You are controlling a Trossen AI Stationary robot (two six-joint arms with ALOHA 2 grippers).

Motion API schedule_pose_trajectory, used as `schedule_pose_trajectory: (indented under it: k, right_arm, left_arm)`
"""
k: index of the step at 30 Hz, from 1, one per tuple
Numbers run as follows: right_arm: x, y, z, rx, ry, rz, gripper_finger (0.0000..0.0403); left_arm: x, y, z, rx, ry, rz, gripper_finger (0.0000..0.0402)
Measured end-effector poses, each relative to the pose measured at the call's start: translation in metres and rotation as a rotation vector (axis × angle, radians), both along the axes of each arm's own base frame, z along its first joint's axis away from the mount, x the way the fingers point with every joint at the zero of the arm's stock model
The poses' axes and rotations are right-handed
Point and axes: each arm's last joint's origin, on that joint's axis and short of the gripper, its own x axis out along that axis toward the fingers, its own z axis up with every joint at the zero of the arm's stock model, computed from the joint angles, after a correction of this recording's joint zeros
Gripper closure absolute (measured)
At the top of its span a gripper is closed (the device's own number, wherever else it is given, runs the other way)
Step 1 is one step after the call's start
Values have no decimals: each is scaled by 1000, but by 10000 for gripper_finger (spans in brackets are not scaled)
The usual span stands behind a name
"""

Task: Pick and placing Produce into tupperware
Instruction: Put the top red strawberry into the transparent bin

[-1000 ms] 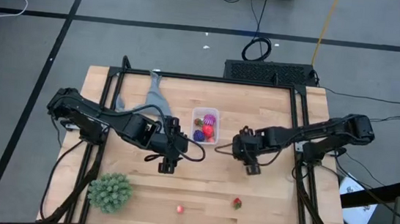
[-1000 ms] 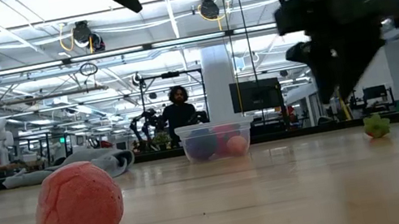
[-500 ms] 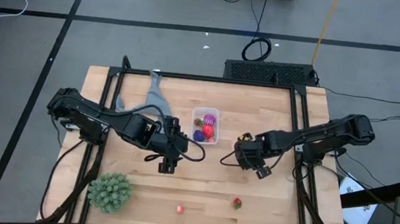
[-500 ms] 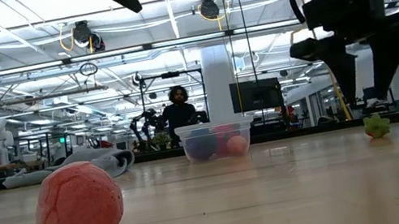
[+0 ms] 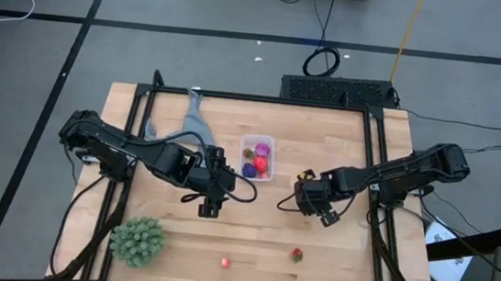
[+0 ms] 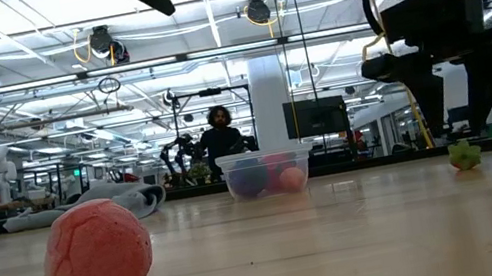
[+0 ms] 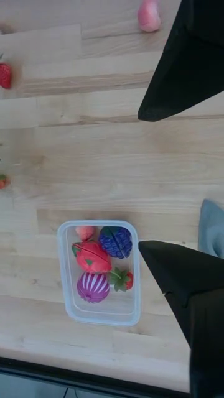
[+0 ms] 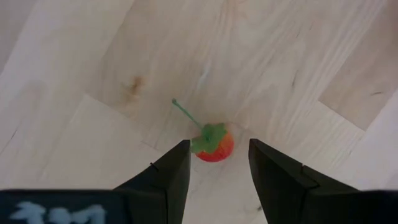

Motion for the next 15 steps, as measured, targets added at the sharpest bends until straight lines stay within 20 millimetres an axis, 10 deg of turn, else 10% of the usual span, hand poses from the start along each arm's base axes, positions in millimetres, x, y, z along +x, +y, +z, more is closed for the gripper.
schedule_pose_trajectory:
  k: [15]
  right_arm:
    - [1, 0, -1, 7, -9, -25, 248]
  left_arm:
    - [0, 0, 0, 0, 0, -1, 66]
